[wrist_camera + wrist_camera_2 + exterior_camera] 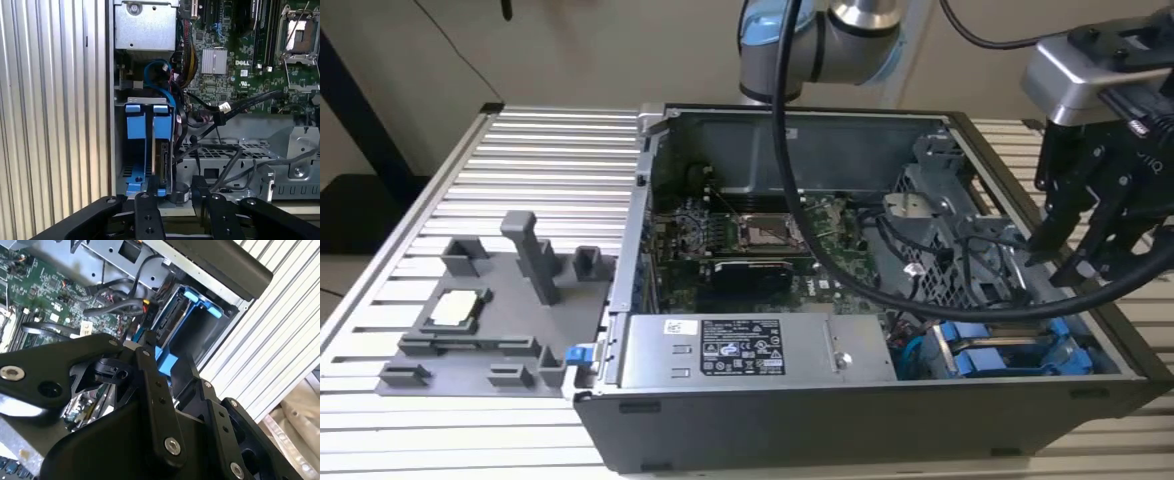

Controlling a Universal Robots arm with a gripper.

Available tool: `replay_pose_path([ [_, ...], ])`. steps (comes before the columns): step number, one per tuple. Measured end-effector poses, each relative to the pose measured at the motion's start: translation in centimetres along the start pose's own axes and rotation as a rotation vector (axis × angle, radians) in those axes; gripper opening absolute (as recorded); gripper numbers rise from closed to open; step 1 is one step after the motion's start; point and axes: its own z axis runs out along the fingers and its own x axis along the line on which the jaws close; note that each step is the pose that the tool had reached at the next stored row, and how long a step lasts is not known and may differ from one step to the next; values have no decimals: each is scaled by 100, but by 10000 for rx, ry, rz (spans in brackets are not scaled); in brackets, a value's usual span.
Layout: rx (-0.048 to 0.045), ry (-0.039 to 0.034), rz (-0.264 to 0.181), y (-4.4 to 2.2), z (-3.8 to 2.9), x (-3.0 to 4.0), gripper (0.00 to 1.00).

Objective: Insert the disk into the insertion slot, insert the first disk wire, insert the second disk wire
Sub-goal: 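Insert the disk into the insertion slot, then insert the first disk wire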

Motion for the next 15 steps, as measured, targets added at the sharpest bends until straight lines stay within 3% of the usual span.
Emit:
replay_pose_path([
  [5,-55,-73,-127,-76,19,2,40],
  [10,-70,-393,-288,-109,31,4,40],
  [15,-85,-448,-352,-117,82,7,40],
])
